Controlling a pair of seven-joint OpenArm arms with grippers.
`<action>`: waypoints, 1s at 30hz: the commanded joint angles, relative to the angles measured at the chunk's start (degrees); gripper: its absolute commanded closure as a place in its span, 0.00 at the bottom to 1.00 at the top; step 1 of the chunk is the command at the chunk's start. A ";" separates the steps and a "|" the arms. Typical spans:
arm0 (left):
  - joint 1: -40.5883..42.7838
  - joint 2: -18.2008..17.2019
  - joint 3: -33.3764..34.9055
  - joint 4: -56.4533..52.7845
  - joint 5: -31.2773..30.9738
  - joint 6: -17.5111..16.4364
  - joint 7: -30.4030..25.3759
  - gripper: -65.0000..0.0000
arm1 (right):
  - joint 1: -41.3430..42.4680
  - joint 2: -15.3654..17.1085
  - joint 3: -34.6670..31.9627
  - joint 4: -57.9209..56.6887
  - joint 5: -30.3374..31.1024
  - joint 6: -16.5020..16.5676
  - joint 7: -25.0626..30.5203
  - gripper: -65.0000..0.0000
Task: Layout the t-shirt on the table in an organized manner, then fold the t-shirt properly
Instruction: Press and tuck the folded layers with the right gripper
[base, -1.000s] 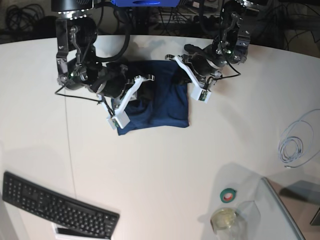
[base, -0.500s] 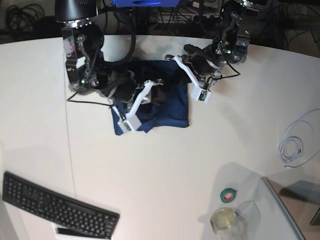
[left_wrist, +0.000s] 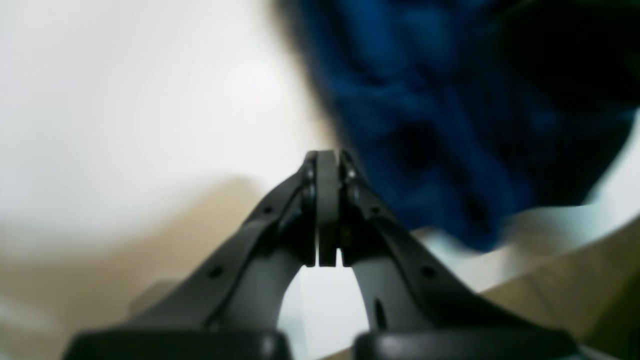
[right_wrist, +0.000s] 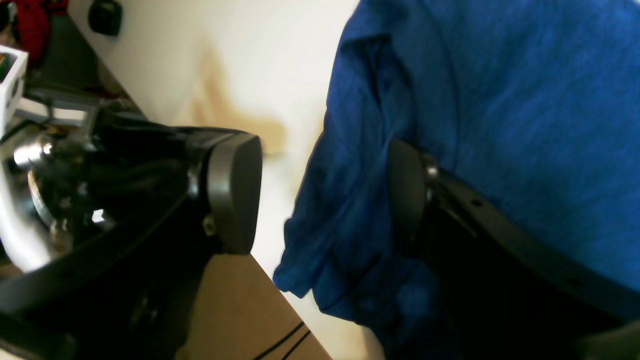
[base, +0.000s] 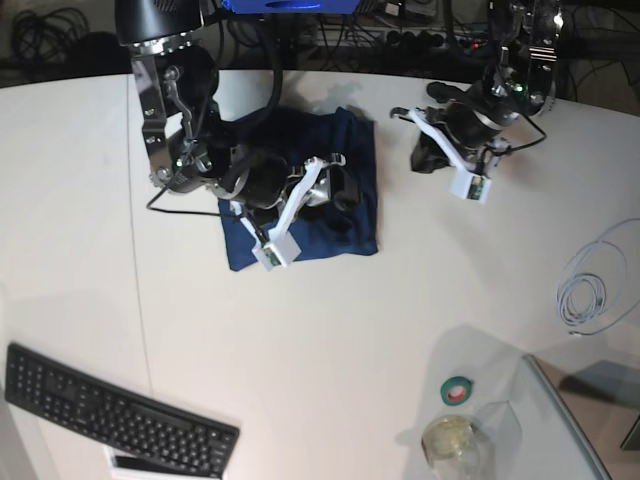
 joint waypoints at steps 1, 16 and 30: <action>0.64 -1.25 -1.51 1.26 -0.47 -0.44 -0.44 1.00 | -0.06 -0.29 0.26 3.51 1.39 0.60 1.38 0.43; 6.62 -7.58 -22.34 -9.37 -0.38 -8.96 -0.88 1.00 | 6.71 3.31 -0.18 -1.85 0.95 -4.85 1.82 0.97; 7.41 -6.18 -29.29 -11.04 -0.38 -15.64 -0.53 1.00 | 12.16 -0.03 -12.84 -16.18 1.39 -6.44 9.29 0.96</action>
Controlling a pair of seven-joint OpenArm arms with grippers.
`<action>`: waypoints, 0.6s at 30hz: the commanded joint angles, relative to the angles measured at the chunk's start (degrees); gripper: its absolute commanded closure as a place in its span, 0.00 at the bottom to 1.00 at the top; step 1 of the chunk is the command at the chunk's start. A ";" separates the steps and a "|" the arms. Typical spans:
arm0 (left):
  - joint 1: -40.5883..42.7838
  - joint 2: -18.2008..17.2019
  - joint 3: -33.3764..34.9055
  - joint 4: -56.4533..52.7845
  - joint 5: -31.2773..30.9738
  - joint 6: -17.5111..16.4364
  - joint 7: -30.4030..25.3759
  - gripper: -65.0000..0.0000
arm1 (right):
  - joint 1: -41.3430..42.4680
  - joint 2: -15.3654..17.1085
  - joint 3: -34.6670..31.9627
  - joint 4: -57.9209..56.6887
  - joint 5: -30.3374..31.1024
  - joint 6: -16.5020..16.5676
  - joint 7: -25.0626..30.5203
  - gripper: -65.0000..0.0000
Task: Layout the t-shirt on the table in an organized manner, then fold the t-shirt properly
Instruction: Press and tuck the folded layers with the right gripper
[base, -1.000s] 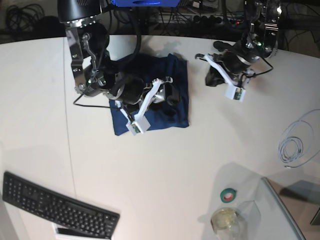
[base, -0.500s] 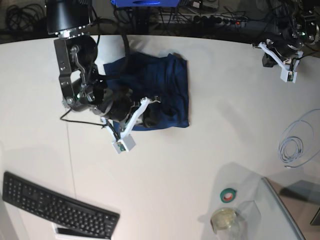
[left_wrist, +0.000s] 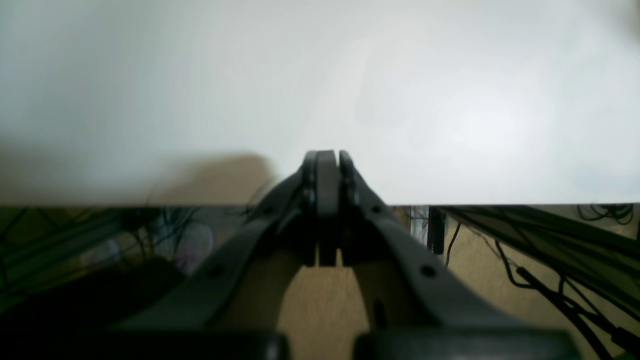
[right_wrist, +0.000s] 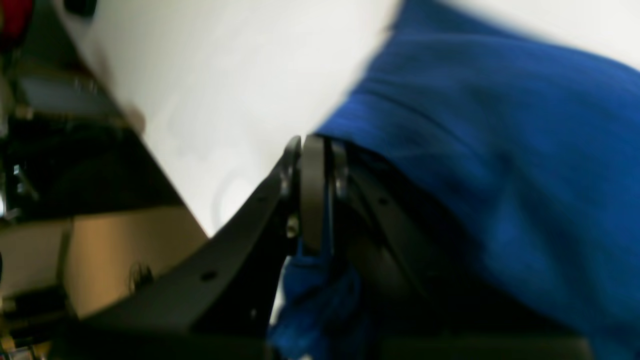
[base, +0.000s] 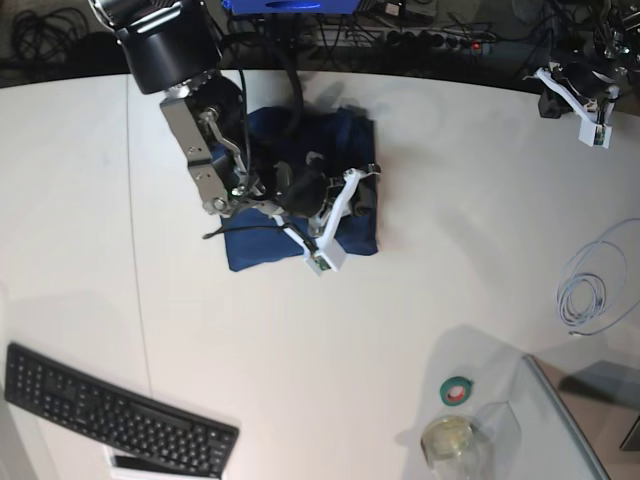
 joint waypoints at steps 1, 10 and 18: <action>0.18 -0.98 -0.46 0.85 -0.60 0.07 -0.94 1.00 | 2.15 -0.82 -0.56 0.95 1.19 -1.44 2.14 0.96; 0.00 -1.33 -0.72 0.76 -0.60 0.07 -1.12 1.00 | 0.48 2.96 -6.10 14.32 0.75 -8.03 -1.90 0.96; 0.00 -1.85 -0.99 0.76 -0.60 0.07 -1.29 1.00 | -11.48 12.37 -6.98 26.98 0.66 -20.08 -1.55 0.68</action>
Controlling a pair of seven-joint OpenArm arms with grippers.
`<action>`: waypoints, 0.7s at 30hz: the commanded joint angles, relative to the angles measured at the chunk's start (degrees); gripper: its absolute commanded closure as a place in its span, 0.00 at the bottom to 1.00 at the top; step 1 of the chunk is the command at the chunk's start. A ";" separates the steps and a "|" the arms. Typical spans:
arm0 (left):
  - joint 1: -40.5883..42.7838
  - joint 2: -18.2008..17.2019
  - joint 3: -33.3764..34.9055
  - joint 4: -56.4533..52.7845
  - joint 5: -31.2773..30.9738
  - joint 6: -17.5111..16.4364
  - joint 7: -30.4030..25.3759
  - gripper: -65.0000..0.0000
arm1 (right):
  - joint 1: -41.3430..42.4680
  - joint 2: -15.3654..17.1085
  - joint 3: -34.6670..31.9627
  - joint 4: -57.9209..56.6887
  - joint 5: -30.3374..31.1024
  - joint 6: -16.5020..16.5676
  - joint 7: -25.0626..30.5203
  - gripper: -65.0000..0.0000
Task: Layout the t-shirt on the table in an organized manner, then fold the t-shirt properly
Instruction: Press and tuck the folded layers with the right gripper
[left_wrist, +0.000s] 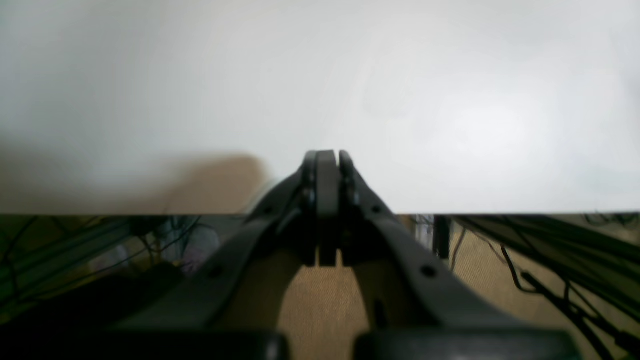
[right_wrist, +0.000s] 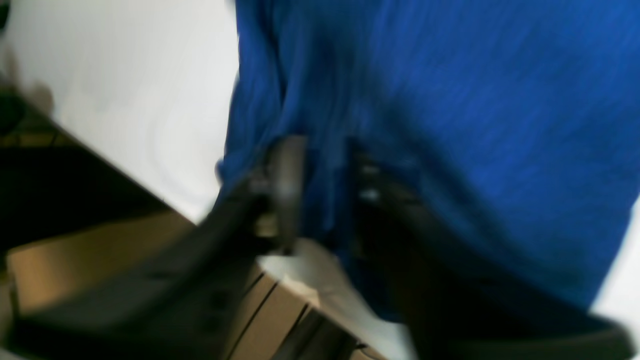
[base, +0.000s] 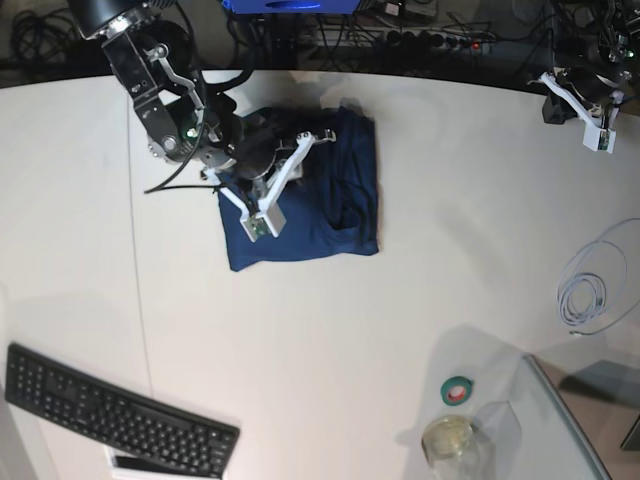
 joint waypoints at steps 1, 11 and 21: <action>0.18 -1.07 -0.51 0.76 -0.36 0.11 -0.81 1.00 | 1.00 0.33 -0.93 1.71 1.01 0.71 2.01 0.61; 0.26 -0.98 -0.42 0.76 -0.36 0.11 -0.81 1.00 | 3.11 2.97 -19.92 3.82 -12.79 -8.43 7.46 0.53; 0.18 -1.07 -0.51 -3.37 -0.36 0.11 -0.90 1.00 | 9.18 -2.13 -20.18 -3.92 -14.19 -8.43 7.46 0.53</action>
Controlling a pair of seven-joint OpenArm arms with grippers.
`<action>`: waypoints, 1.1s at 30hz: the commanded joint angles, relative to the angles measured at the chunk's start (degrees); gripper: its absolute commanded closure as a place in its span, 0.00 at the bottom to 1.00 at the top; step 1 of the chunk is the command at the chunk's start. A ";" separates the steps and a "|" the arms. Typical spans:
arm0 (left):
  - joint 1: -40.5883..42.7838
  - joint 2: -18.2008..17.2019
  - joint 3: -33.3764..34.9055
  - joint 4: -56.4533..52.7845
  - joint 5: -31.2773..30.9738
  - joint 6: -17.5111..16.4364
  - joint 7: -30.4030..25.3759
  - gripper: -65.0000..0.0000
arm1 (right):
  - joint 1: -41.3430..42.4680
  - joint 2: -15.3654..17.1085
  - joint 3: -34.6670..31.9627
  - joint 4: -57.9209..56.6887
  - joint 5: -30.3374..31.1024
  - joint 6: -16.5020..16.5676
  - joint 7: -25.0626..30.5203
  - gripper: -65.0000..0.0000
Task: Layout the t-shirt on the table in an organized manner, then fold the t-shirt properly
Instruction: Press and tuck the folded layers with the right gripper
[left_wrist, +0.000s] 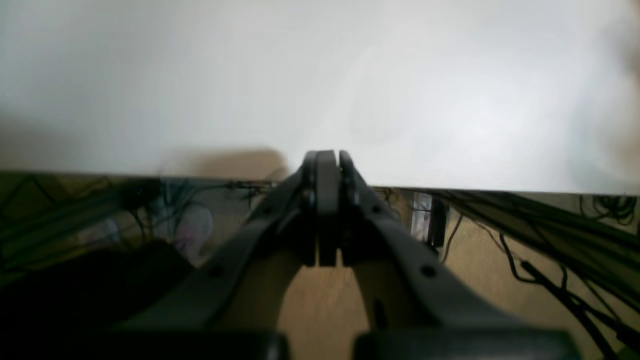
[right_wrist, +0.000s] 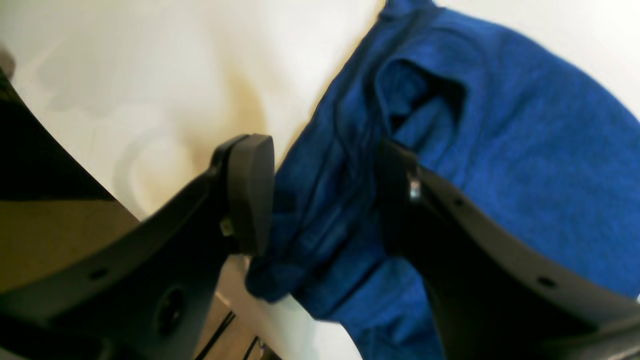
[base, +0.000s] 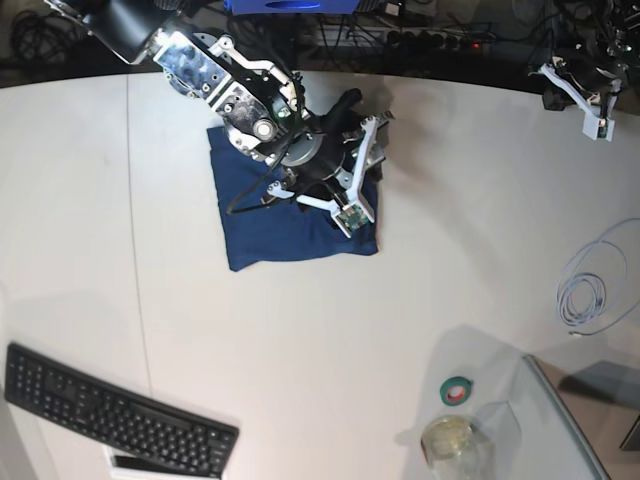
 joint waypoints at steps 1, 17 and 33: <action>0.18 -1.05 -0.48 0.45 -0.54 0.09 -0.92 1.00 | 1.44 -0.52 0.21 -0.12 0.12 -0.15 0.97 0.53; 0.00 -1.05 -0.48 0.10 -0.54 0.09 -1.01 1.00 | 6.10 -1.57 0.39 -7.85 0.21 -0.15 1.15 0.54; -2.02 -1.13 -0.48 -1.48 -0.54 0.09 -1.01 1.00 | 4.17 -2.80 -0.05 -7.85 0.30 -0.15 1.85 0.92</action>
